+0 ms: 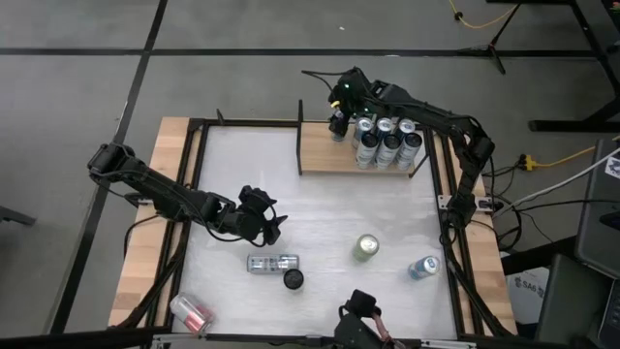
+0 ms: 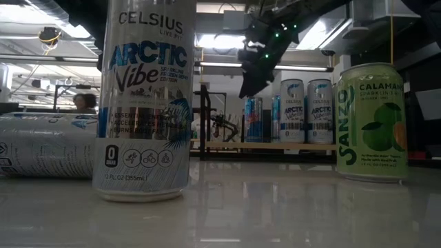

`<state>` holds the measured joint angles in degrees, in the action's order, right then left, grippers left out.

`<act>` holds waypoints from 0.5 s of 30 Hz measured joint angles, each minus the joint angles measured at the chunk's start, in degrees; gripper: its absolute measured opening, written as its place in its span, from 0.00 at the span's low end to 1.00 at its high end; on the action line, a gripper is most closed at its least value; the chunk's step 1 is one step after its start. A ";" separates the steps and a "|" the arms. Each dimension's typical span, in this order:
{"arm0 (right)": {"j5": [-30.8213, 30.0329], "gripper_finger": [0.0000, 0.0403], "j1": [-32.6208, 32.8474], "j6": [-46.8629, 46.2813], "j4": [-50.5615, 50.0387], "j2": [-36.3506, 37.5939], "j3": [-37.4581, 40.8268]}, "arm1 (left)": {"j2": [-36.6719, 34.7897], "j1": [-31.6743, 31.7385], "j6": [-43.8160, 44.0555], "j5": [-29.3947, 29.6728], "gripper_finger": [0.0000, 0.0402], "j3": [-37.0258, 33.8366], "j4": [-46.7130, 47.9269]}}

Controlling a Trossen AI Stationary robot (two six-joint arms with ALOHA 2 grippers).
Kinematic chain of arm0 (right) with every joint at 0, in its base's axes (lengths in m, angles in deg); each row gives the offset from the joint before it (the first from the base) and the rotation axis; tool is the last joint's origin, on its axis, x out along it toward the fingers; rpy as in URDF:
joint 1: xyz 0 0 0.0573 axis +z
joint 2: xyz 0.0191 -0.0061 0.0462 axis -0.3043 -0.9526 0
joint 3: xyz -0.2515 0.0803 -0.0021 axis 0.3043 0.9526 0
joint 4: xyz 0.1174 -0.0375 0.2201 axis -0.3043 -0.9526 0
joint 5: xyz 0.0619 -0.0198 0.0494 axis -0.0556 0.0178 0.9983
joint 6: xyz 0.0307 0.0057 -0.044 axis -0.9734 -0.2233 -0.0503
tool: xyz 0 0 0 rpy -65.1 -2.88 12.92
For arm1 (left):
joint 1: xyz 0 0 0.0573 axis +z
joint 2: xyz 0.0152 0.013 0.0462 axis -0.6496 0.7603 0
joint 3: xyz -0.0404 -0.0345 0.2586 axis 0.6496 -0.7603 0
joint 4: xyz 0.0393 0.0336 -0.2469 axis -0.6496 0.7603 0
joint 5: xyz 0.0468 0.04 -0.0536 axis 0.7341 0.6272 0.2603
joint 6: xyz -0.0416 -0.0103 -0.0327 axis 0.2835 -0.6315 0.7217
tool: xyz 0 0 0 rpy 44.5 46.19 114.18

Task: Place canned beverage on shelf
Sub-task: Put the blue soda can on the shelf aligned with the other blue soda cans

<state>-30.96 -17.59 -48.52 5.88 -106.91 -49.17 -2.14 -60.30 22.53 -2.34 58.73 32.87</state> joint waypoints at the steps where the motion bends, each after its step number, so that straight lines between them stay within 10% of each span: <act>1: 0.05 0.78 0.00 -0.48 -0.35 -0.50 0.00 | 0.00 0.02 0.00 0.01 0.70 0.00 0.01; 15: -1.57 0.69 0.02 -0.04 -4.13 -1.63 0.04 | 0.00 0.02 0.00 0.00 0.70 0.00 0.01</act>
<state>-32.53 -17.57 -48.56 1.75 -108.54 -49.12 -2.14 -60.28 22.53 -2.34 58.73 32.88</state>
